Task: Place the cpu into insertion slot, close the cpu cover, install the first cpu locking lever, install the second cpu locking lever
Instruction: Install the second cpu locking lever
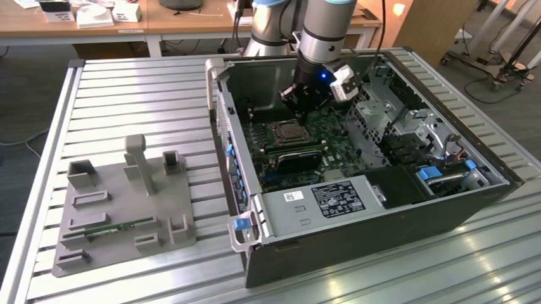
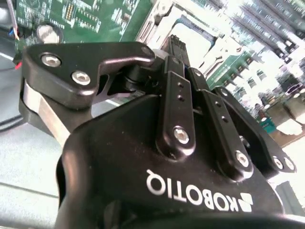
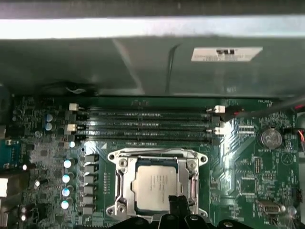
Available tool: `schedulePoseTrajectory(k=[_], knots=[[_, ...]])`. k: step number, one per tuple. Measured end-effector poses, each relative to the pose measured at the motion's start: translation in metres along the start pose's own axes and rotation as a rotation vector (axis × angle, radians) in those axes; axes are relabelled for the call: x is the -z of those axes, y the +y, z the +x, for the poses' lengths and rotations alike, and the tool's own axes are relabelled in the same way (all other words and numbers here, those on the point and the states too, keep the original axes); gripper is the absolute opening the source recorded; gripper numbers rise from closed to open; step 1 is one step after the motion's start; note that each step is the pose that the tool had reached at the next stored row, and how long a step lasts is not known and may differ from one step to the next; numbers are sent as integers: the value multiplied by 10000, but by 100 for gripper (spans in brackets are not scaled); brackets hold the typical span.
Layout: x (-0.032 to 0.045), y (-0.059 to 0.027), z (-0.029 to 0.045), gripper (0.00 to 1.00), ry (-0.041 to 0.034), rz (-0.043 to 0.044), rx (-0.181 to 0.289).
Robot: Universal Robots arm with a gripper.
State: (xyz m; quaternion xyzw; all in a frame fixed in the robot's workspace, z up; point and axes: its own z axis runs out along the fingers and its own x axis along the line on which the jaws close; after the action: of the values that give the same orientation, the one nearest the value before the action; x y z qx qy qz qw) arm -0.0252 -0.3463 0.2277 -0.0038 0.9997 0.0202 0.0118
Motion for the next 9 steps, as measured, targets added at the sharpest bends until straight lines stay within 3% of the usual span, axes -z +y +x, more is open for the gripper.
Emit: schedulePoseTrajectory(k=[4, 5, 9], knots=[[116, -36, -2, 10, 0, 0, 0], [122, -155, 3, 10, -2, -2, -1], [127, -248, 65, 10, 0, 0, 0]])
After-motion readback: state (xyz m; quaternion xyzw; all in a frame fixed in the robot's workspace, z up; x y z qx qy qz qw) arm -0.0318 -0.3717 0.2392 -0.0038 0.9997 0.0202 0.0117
